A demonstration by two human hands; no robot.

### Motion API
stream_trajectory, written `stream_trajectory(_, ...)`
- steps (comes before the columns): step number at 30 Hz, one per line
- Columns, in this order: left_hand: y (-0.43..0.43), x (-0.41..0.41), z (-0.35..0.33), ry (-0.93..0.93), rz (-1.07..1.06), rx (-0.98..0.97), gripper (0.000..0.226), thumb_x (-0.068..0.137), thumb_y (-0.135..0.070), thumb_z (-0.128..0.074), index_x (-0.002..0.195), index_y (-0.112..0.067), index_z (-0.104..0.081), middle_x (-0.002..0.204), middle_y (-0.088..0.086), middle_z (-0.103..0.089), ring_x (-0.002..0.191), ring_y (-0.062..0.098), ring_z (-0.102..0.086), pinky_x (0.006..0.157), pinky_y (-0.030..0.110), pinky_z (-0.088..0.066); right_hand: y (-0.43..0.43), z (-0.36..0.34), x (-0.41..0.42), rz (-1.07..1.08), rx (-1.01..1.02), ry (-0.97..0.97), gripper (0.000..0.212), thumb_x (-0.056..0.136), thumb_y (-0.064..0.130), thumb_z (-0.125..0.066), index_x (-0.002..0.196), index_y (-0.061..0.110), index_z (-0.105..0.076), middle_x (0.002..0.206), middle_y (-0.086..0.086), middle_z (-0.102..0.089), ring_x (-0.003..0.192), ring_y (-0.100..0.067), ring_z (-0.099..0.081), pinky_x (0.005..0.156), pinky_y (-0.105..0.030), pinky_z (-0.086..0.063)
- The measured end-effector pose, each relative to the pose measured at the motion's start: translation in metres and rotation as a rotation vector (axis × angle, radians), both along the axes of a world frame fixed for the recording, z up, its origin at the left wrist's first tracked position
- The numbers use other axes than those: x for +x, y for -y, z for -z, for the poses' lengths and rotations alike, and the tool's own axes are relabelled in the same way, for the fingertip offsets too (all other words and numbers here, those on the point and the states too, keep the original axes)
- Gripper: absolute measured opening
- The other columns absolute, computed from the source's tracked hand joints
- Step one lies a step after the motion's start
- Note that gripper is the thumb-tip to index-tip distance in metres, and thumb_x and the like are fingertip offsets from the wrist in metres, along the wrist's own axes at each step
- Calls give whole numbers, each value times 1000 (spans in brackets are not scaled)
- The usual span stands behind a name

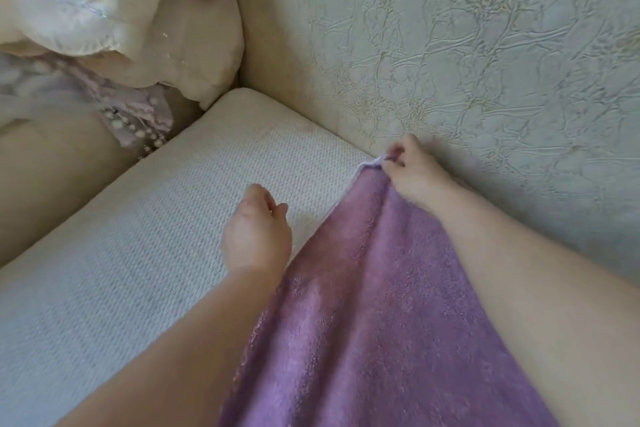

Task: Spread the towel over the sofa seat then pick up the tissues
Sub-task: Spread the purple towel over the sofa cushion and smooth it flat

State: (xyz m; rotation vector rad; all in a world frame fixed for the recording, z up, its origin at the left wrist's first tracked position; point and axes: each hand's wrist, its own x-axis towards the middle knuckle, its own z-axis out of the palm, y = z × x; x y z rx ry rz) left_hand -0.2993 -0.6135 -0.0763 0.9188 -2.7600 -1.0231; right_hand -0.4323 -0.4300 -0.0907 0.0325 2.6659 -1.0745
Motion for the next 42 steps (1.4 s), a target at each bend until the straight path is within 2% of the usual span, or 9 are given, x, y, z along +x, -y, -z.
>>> stream_trajectory(2,-4,6,15,82,34,-7,26,92,-41,-50,93,-16,-49,92,3,-59,79,26,-53,69,32,-38,17,15,13,-212,163,167,67,89,32,-52,146,28,-17,147,-11,-37,133,-31,-39,109,-48,-33)
stream_trajectory(5,-16,8,32,220,149,-44,52,85,-65,-43,106,-19,-53,112,2,-50,100,27,-56,84,37,-41,24,30,19,-347,399,164,73,93,38,-46,149,33,0,159,8,6,147,-25,7,116,-55,-6)
stream_trajectory(10,-2,0,38,305,290,6,38,79,-59,-59,79,-22,-49,102,-2,-38,84,20,-52,80,31,-44,8,16,16,-162,-19,182,79,89,29,-59,151,24,-10,159,0,-13,145,-16,-16,119,-35,-14)
stream_trajectory(14,6,-7,42,257,310,49,39,85,-42,-61,60,-19,-43,97,6,-46,74,22,-49,72,30,-43,-5,14,46,-246,354,61,72,92,43,-48,151,23,-10,160,1,-4,147,-16,-4,119,-40,-7)
stream_trajectory(21,8,0,41,184,221,106,33,87,-42,-59,71,-15,-51,78,9,-60,77,32,-59,64,33,-44,-30,17,149,-334,482,10,69,94,50,-34,151,26,-3,160,4,9,146,-14,12,118,-43,8)
stream_trajectory(28,20,59,22,334,267,-150,24,90,-40,-55,80,-18,-55,88,9,-63,78,26,-51,68,31,-39,-14,12,262,-492,375,-18,74,84,55,-28,150,26,-13,160,1,6,146,-24,14,115,-54,8)
stream_trajectory(32,29,91,5,349,134,79,32,85,-46,-61,95,-16,-54,88,8,-59,78,26,-53,68,30,-40,4,0,300,-540,316,59,68,91,45,-41,150,29,-10,160,5,11,144,-22,20,115,-54,12)
stream_trajectory(37,51,166,-14,614,213,162,37,76,-33,-76,61,-11,-52,59,6,-56,55,19,-49,50,25,-35,27,-11,348,-594,286,136,66,91,41,-44,148,29,-14,159,6,10,144,-23,20,115,-54,11)
stream_trajectory(42,82,234,-14,366,-32,-77,31,87,-36,-61,67,-13,-55,68,8,-61,69,26,-54,61,30,-38,47,-16,398,-656,294,150,65,91,37,-45,148,25,-16,160,3,8,145,-23,19,115,-54,11)
